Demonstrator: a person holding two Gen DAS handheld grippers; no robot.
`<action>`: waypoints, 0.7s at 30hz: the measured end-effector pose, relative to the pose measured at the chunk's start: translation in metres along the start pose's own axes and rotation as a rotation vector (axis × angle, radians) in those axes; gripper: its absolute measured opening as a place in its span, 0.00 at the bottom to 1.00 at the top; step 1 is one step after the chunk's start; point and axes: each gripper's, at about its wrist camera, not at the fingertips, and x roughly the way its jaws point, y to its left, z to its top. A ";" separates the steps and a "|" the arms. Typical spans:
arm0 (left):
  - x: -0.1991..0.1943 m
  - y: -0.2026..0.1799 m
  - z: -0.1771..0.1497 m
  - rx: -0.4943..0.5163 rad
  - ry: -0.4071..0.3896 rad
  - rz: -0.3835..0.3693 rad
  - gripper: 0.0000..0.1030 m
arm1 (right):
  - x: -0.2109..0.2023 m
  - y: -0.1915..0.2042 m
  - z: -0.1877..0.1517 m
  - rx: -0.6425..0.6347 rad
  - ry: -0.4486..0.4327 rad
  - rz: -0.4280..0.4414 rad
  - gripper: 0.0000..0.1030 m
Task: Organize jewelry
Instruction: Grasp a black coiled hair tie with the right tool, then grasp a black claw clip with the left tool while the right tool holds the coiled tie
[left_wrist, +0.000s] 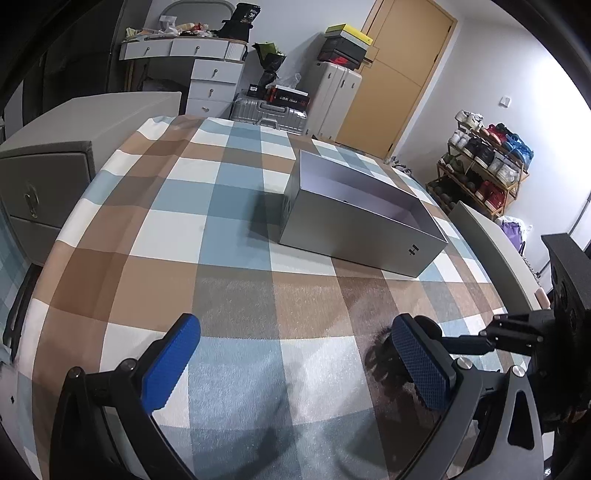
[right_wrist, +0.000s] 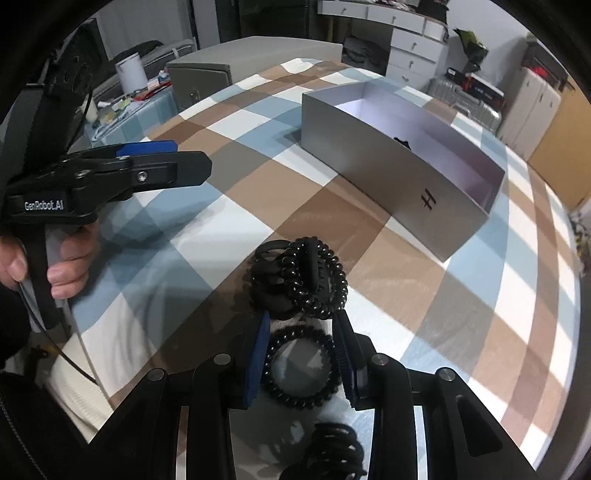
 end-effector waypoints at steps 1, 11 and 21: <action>0.000 0.001 0.000 -0.001 0.000 0.005 0.98 | 0.000 0.002 0.000 -0.020 0.001 -0.012 0.33; -0.003 0.005 -0.002 -0.012 -0.009 0.004 0.98 | 0.008 0.017 0.006 -0.242 0.017 -0.038 0.12; -0.006 0.016 -0.004 -0.042 -0.009 0.011 0.98 | -0.007 0.007 0.013 -0.081 -0.034 0.182 0.08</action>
